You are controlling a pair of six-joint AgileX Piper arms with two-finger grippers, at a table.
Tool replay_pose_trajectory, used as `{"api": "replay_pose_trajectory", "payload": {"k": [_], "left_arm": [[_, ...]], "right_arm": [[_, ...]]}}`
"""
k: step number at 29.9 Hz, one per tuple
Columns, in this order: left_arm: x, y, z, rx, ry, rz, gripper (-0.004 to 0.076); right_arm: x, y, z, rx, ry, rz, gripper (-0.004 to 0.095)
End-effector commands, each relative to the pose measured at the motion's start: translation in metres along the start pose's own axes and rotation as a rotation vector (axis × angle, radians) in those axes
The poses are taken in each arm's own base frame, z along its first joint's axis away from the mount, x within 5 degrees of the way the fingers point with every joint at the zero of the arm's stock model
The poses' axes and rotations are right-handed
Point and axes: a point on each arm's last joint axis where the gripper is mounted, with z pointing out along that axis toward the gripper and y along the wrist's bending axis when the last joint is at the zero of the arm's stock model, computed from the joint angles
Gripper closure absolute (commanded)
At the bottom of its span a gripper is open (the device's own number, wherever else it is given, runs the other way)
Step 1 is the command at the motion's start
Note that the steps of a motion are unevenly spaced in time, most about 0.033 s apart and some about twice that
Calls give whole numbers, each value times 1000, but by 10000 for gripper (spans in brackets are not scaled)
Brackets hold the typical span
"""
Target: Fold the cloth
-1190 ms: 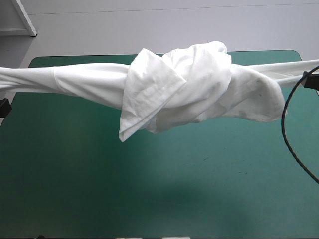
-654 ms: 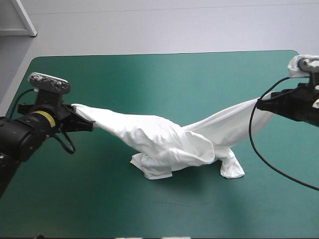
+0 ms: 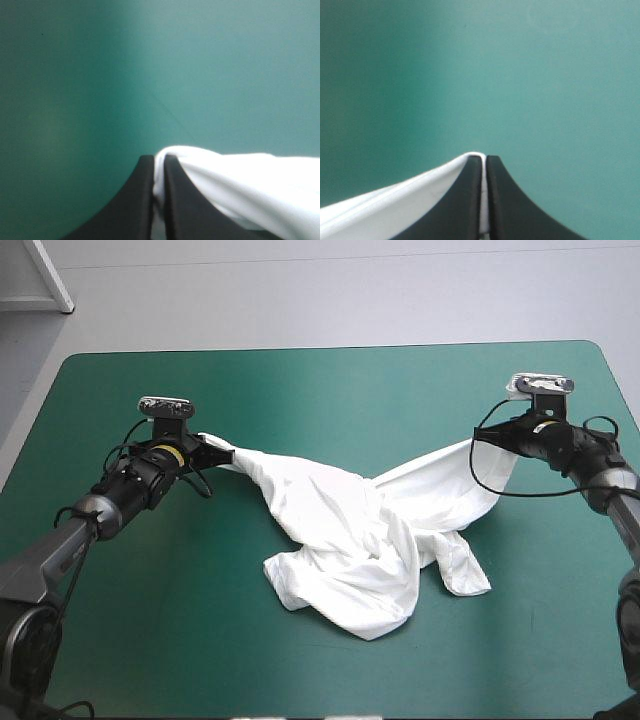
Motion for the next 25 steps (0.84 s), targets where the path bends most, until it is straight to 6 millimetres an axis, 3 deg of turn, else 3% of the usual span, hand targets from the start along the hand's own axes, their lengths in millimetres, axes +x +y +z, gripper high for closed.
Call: {"api": "replay_pose_trajectory", "payload": {"k": [1,3,4,7,8,12,17,20,25], "left_arm": [[-29,5,11,25,-154,-48,676],[-32,4,22,31,-163,-50,561],[-34,4,25,35,-173,-50,500],[-41,4,27,34,-188,-50,261],[-44,5,23,22,-177,-51,207],[-56,4,-5,-46,-66,-36,169],[-59,-4,-73,-99,114,7,170],[-51,-18,-112,-47,234,58,170],[-32,-46,-157,136,433,77,170]], "right_arm": [[-27,-4,12,4,-68,5,842],[-32,-3,23,-13,-35,24,648],[-36,-3,26,-23,-21,27,457],[-44,-2,25,-37,-2,47,36],[-48,-1,21,-40,3,55,-39],[-61,4,-17,-60,-13,54,38],[-74,9,-91,-64,-53,-2,133],[-69,10,-129,-46,-7,-15,144],[-55,13,-182,-37,73,-14,144]]}}
